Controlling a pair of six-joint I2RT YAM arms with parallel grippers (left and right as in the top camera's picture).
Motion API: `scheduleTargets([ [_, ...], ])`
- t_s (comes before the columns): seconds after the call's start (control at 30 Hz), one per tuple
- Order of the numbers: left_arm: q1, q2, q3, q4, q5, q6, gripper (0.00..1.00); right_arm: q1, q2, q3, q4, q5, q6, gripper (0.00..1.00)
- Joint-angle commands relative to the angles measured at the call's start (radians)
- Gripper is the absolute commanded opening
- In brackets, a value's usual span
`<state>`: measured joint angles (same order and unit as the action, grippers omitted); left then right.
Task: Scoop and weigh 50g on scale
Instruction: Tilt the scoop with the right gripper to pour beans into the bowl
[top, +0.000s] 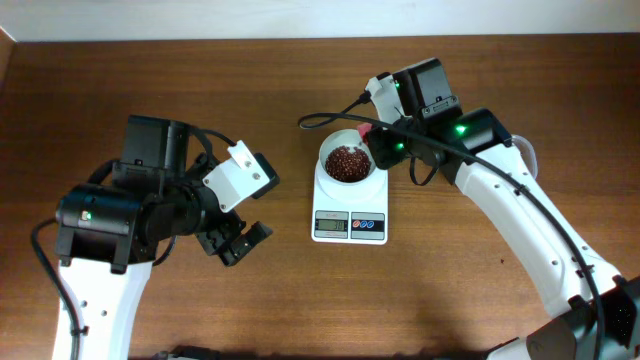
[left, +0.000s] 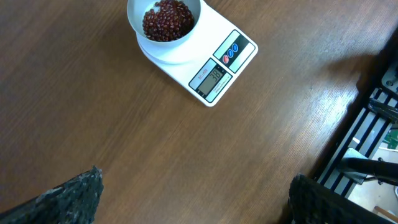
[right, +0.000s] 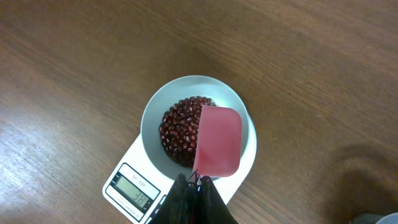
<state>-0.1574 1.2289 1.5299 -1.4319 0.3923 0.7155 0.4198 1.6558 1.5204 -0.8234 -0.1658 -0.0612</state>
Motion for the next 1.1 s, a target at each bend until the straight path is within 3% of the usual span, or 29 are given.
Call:
scheduleTargets([
  [0.0,0.003,0.000,0.009,0.001,0.003,0.020,0.99,0.005,-0.044,0.023,-0.004,-0.013,-0.013,0.04],
  [0.2,0.003,0.000,0.009,0.001,0.003,0.020,0.99,0.013,0.023,0.010,-0.012,-0.033,-0.013,0.04],
  [0.4,0.003,0.000,0.009,0.001,0.003,0.020,0.99,0.013,-0.080,0.048,-0.049,-0.077,-0.010,0.04],
  [0.63,0.003,0.000,0.009,0.001,0.003,0.020,0.99,0.019,0.070,-0.002,-0.016,-0.089,-0.010,0.04],
  [0.9,0.003,0.000,0.009,0.001,0.003,0.020,0.99,0.020,-0.065,0.090,-0.064,-0.091,-0.009,0.04],
  [1.07,0.003,0.000,0.009,0.001,0.003,0.020,0.99,0.053,0.043,0.016,-0.034,-0.058,-0.010,0.04],
])
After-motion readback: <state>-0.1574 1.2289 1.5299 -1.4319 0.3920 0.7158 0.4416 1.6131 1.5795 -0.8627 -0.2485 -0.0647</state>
